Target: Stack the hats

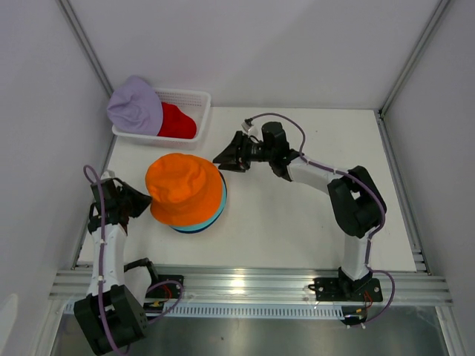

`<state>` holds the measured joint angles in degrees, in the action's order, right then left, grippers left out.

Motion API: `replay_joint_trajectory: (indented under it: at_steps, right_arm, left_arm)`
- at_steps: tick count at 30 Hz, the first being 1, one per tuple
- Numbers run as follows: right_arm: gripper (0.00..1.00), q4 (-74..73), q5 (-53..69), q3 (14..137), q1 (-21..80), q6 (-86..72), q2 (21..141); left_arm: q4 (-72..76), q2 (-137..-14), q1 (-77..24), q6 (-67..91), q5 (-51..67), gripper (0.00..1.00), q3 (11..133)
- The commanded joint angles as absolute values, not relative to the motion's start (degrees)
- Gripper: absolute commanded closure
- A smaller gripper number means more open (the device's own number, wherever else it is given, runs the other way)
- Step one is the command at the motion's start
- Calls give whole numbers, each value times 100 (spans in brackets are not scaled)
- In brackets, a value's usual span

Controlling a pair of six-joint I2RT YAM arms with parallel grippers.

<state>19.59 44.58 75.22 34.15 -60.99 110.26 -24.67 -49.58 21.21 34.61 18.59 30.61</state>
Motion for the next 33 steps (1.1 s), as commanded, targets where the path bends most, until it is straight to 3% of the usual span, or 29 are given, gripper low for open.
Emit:
replay_joint_trajectory:
  at_steps: [1, 7, 16, 19, 22, 25, 33]
  right_arm:
    - [45, 2303, 4684, 7840, 3498, -6073, 11153]
    - [48, 2373, 4816, 7787, 3577, -6152, 11189]
    - [64, 2233, 4816, 7664, 3647, -6003, 11232]
    - [64, 2057, 4799, 7638, 3656, -5889, 11267]
    - [74, 2100, 4816, 7568, 3656, -5906, 11276]
    - [100, 2083, 4773, 7506, 3647, -5915, 11276]
    - [100, 1609, 4439, 7392, 3533, -5854, 11259]
  left_arm:
    - [-2294, -4904, 2083, 3595, 2257, 89, 3365]
    - [-2575, -4808, 2162, 3665, 2609, 73, 3857]
    - [-2452, -4474, 2663, 4016, 3858, 45, 3990]
    - [-2391, -4386, 2689, 4096, 4095, 42, 3903]
    - [-2251, -4351, 2725, 4227, 4289, 43, 3727]
    - [-2162, -4289, 2795, 4368, 4464, 43, 3507]
    - [-2645, -4043, 3409, 4263, 4333, 42, 3305]
